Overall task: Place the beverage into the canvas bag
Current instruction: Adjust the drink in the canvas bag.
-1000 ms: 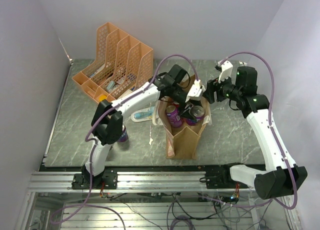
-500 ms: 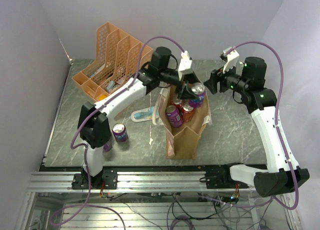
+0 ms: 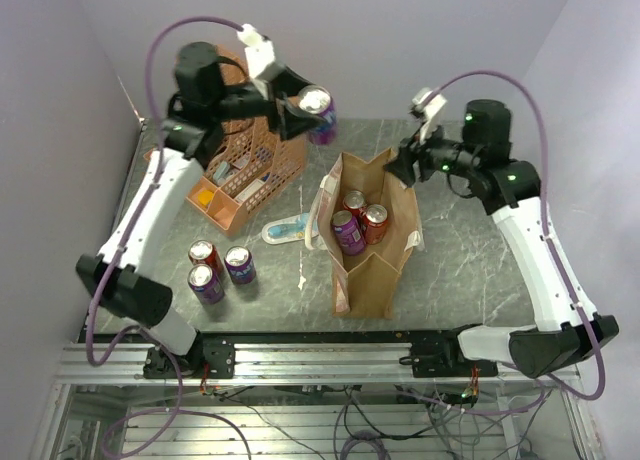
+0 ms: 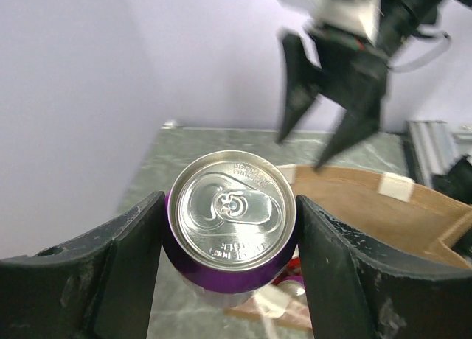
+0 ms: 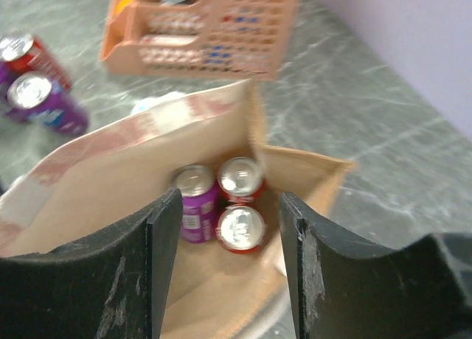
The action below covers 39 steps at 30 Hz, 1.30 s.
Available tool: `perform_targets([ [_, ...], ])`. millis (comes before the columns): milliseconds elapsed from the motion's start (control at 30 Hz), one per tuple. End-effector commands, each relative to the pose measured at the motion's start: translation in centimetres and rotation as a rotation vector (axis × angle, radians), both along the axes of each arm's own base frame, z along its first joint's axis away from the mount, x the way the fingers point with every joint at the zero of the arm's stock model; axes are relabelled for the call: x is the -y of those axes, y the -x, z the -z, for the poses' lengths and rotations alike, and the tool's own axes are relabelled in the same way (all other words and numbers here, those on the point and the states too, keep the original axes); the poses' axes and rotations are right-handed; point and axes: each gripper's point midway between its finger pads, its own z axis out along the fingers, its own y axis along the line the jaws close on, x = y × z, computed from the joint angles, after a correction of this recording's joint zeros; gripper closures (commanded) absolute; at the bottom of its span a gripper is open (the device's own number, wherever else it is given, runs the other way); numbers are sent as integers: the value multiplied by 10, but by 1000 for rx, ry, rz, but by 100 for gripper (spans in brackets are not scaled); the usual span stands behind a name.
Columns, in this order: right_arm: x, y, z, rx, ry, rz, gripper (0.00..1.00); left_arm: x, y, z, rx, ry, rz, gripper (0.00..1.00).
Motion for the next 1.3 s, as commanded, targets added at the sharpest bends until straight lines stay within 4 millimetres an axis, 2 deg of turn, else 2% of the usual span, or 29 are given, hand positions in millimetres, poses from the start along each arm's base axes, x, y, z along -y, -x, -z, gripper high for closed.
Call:
perform_targets([
  [0,-40,28,44,-48,124,-171,46,-56,-9,-45,69,76,-229,93],
  [100,-57,35,70,-83,142,-229,49,-81,-17,-27,40,30,-340,93],
  [200,-70,38,101,-135,168,-284,52,-92,-16,1,0,-18,-389,93],
  [333,-88,36,137,-166,220,-310,58,-95,-13,21,-49,-16,-408,93],
  [567,-106,25,175,-198,258,-322,62,-95,-17,46,-76,-59,-403,93],
  [767,-106,19,201,-220,300,-318,64,-90,-13,76,-121,-95,-344,93],
  [967,-99,20,225,-241,363,-332,67,-88,-17,89,-134,-101,-329,93],
  [1100,-92,27,232,-245,396,-350,70,-86,-21,97,-139,-107,-318,93],
  [1267,-81,42,230,-259,418,-366,72,-84,-25,106,-124,-126,-304,93],
])
